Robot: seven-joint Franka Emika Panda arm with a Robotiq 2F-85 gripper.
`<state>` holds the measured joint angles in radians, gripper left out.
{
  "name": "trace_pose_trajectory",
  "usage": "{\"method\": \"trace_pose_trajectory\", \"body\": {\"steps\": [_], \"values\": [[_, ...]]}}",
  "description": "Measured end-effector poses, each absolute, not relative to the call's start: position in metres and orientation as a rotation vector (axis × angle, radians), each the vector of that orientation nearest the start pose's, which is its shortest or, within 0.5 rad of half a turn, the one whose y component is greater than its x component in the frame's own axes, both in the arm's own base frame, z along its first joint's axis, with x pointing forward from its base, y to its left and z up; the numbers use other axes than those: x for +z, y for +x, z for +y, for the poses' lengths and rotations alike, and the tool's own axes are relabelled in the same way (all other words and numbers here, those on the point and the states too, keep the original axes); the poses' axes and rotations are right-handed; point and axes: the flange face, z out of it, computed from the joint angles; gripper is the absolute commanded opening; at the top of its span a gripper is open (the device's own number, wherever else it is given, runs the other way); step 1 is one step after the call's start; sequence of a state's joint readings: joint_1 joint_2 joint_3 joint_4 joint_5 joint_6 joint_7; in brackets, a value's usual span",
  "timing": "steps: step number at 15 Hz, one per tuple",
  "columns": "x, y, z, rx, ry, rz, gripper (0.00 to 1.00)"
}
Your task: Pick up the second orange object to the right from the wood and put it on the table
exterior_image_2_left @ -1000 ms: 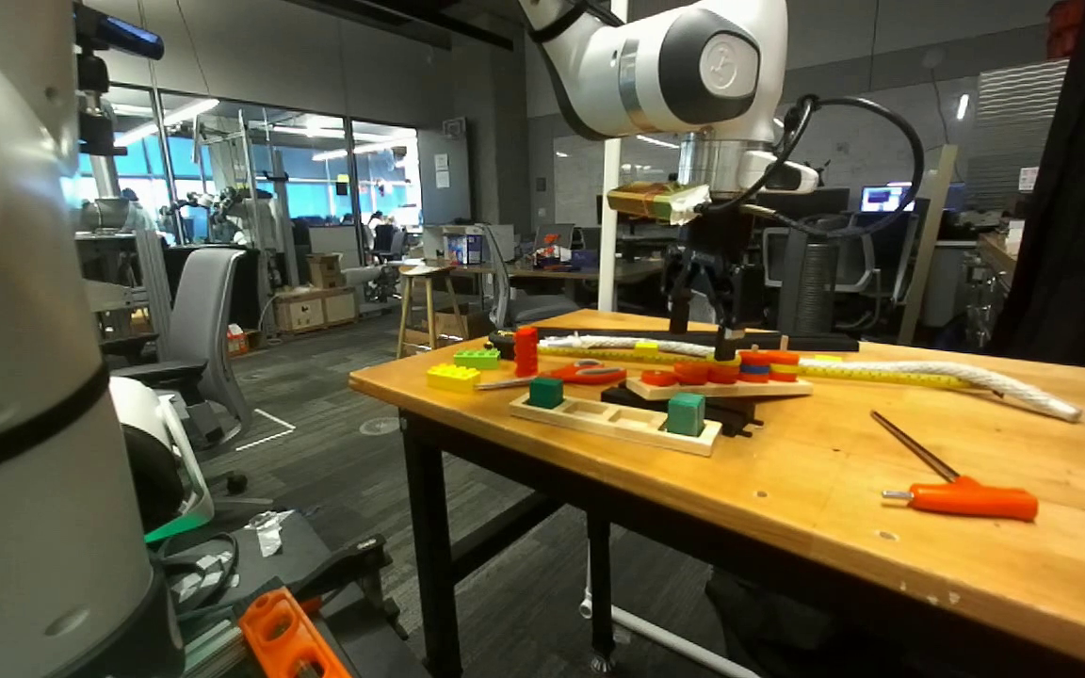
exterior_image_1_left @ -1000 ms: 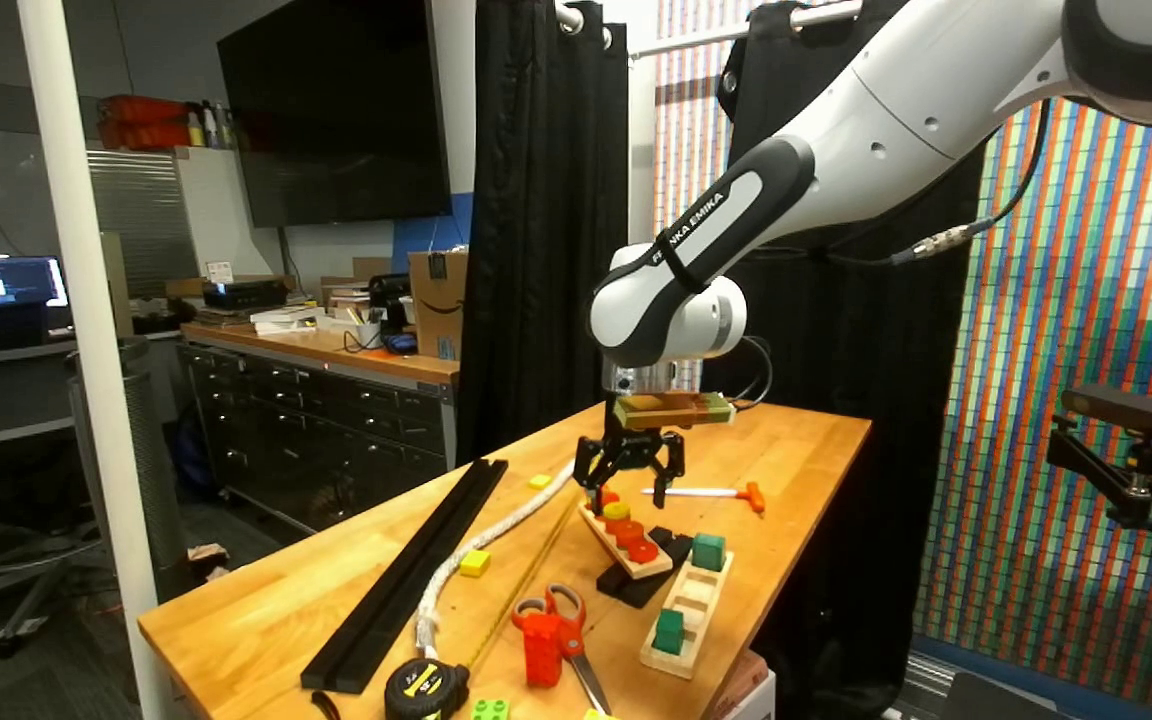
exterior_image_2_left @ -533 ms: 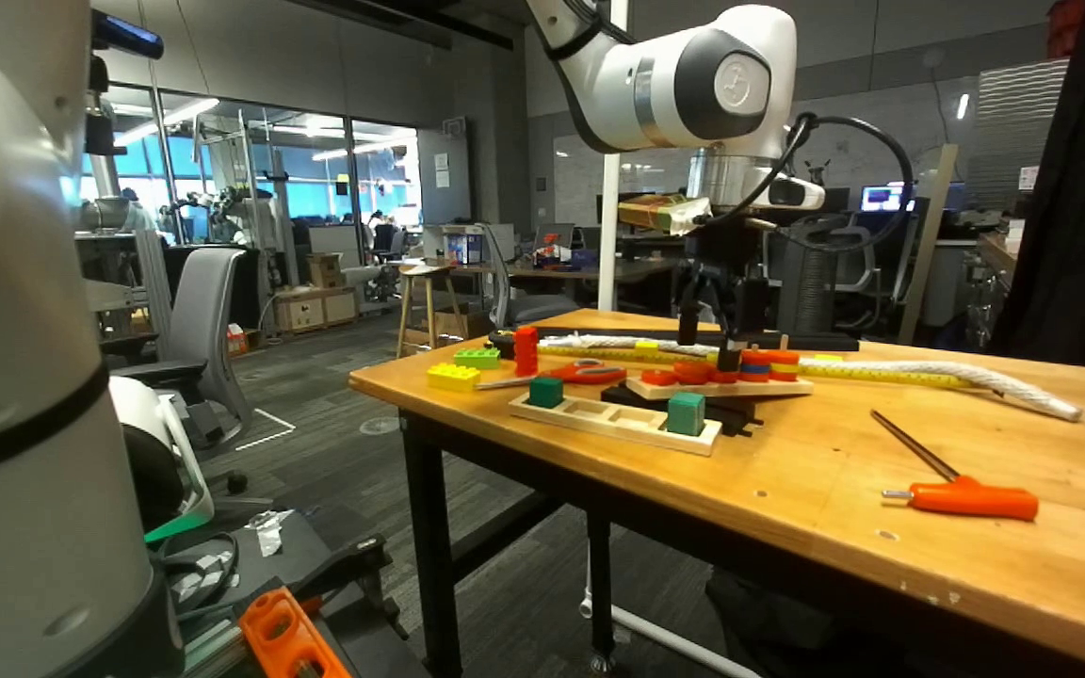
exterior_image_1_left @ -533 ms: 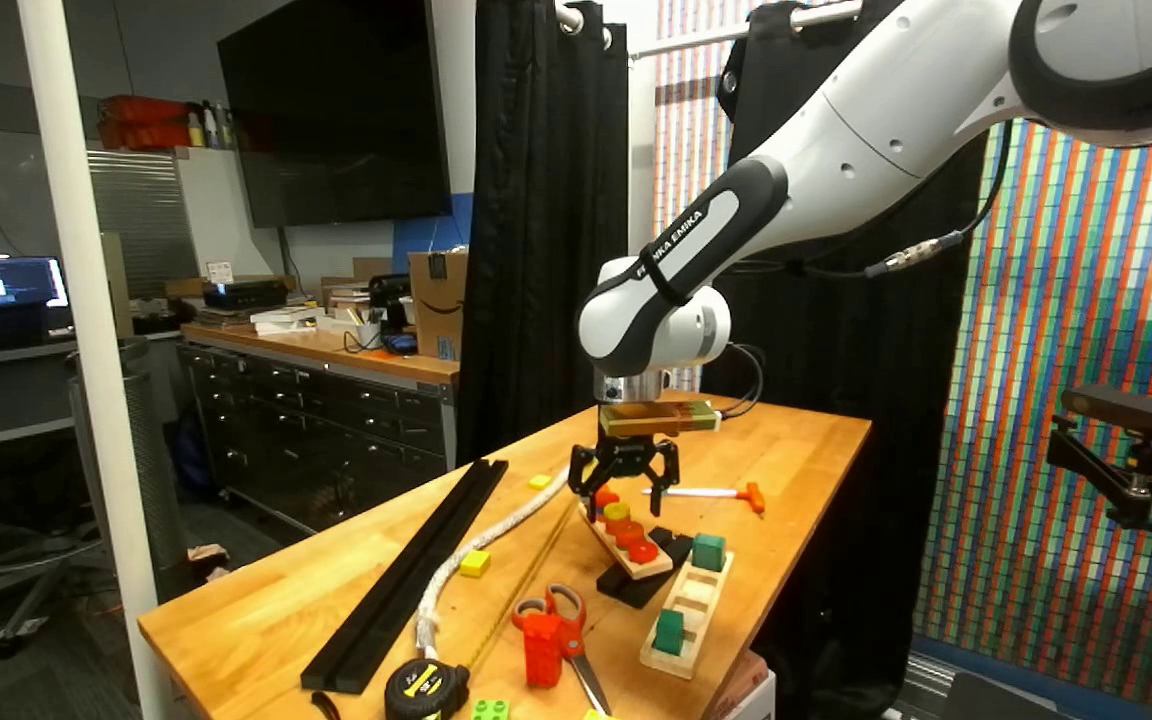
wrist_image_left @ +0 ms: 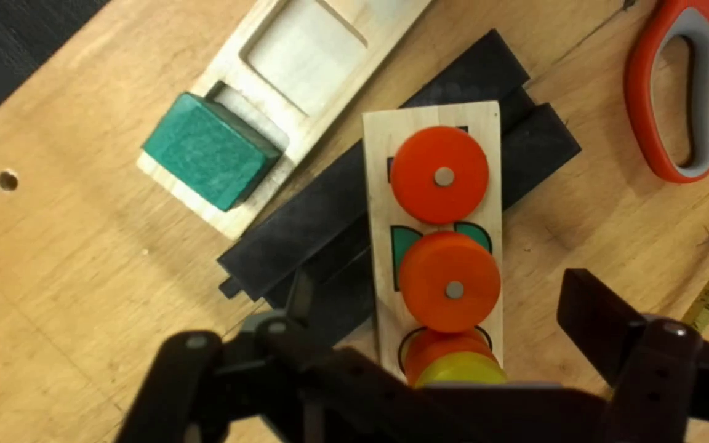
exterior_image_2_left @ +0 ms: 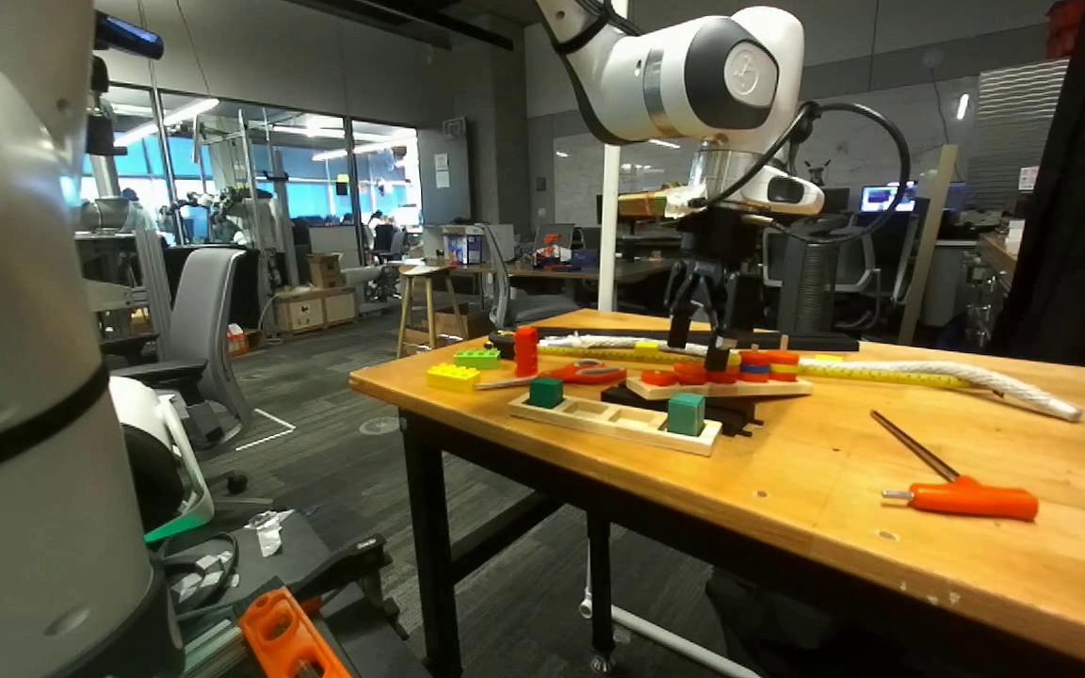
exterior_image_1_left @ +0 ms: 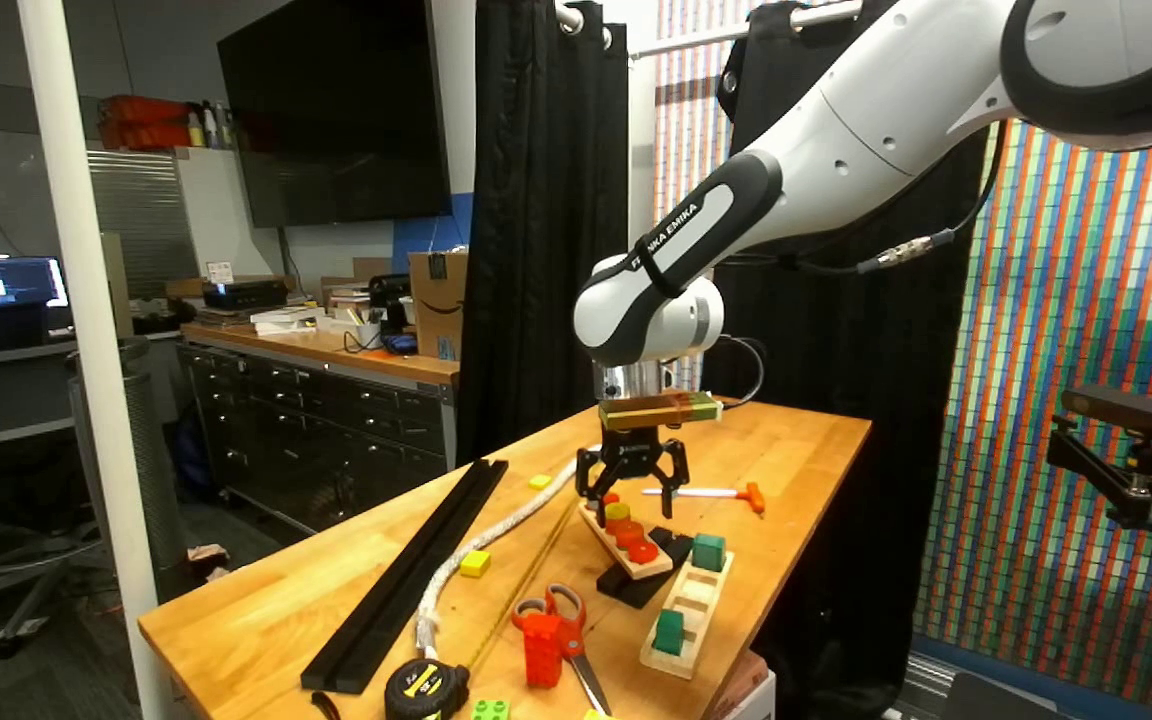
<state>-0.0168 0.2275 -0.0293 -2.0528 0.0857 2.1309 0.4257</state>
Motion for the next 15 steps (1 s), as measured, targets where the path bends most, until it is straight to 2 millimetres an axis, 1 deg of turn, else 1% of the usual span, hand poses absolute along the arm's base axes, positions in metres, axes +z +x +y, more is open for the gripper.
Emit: {"method": "trace_pose_trajectory", "body": {"steps": [5,12,13,14,15], "values": [[0.316,0.569,-0.022,0.294,-2.995,0.800,1.00],[0.308,0.576,-0.022,0.332,-2.997,0.799,1.00],[0.307,0.577,-0.022,0.335,-2.997,0.799,0.75],[0.307,0.578,-0.022,0.338,-2.997,0.799,0.74],[0.306,0.579,-0.023,0.340,-2.998,0.798,0.68]]}}
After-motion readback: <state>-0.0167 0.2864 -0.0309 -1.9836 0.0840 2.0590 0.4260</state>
